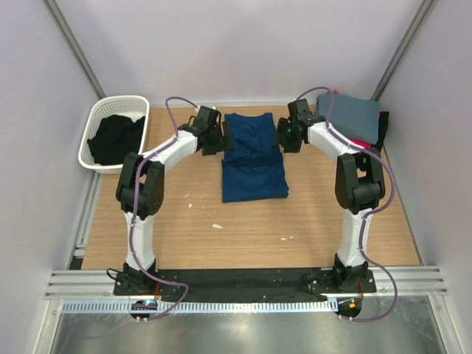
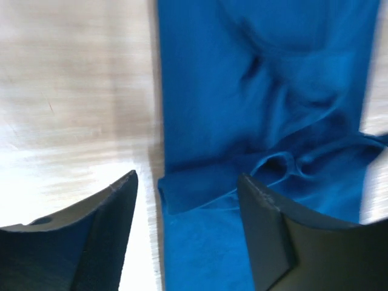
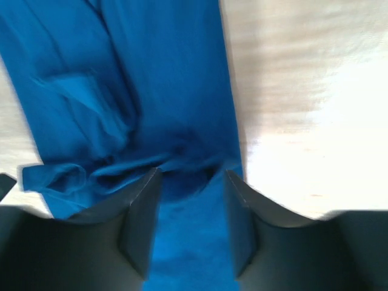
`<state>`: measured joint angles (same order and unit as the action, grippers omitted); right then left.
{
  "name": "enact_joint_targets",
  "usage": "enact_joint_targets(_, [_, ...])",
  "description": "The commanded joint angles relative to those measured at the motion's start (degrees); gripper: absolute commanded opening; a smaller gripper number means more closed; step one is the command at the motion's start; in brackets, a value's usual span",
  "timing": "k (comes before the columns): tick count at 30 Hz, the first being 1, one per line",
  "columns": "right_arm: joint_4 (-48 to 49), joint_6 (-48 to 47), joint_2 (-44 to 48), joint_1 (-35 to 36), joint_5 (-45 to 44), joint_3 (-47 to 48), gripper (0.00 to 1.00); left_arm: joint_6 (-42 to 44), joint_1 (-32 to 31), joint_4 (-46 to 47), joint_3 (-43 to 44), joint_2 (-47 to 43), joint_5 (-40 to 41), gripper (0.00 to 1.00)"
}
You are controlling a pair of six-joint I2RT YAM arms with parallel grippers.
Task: Fold and stack the t-shirts
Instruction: Fold the tshirt
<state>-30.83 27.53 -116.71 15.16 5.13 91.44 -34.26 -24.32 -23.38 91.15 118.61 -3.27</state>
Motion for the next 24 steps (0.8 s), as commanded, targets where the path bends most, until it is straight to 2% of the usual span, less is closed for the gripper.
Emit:
enact_joint_targets(1, [0.5,-0.5,5.7,-0.5,0.1,3.6,0.59,3.2,0.8,-2.4,4.9,-5.9,0.7,0.72])
enact_joint_targets(3, [0.6,0.6,9.3,-0.3,2.5,2.3,0.64,2.6,0.8,-3.1,3.4,-10.6,-0.3,0.75])
enact_joint_targets(6, [1.2,1.3,14.3,1.1,2.8,-1.8,0.65,-2.3,0.4,0.2,-2.2,-16.1,-3.1,0.76])
enact_joint_targets(7, [1.8,1.5,15.3,2.5,2.5,-3.2,0.64,-3.5,0.1,3.9,-7.6,-19.7,-5.7,0.76])
enact_joint_targets(10, [4.1,2.3,18.3,5.3,-0.8,-9.1,0.62,-7.2,-1.7,7.7,-14.0,-23.8,-6.7,0.76])
enact_joint_targets(15, [9.5,5.4,19.1,8.6,-3.6,-17.7,0.52,-11.9,-4.4,13.5,-22.8,-25.0,-6.8,0.73])
enact_joint_targets(17, [12.4,6.4,18.1,8.6,-4.2,-20.6,0.48,-12.2,-4.8,17.0,-23.0,-22.8,-7.4,0.66])
enact_joint_targets(18, [14.3,6.4,17.3,8.6,-4.2,-20.7,0.39,-12.7,-4.6,17.5,-22.1,-21.2,-7.5,0.6])
enact_joint_targets(19, [14.6,6.3,15.3,8.5,-4.5,-20.3,0.36,-12.8,-4.6,17.6,-21.1,-19.7,-7.5,0.41])
enact_joint_targets(20, [14.7,6.3,14.2,8.6,-4.9,-18.9,0.32,-13.0,-4.6,17.6,-20.1,-18.4,-7.9,0.32])
enact_joint_targets(21, [14.7,6.0,13.3,8.6,-4.9,-18.0,0.25,-13.4,-4.6,17.5,-18.1,-15.2,-8.6,0.25])
enact_joint_targets(22, [14.8,5.8,12.1,8.6,-6.9,-17.2,0.24,-13.9,-4.7,17.7,-17.2,-13.8,-8.7,0.17])
enact_joint_targets(24, [15.1,5.4,9.6,8.6,-8.2,-15.0,0.2,-14.2,-4.6,17.8,-14.6,-9.8,-8.8,0.09])
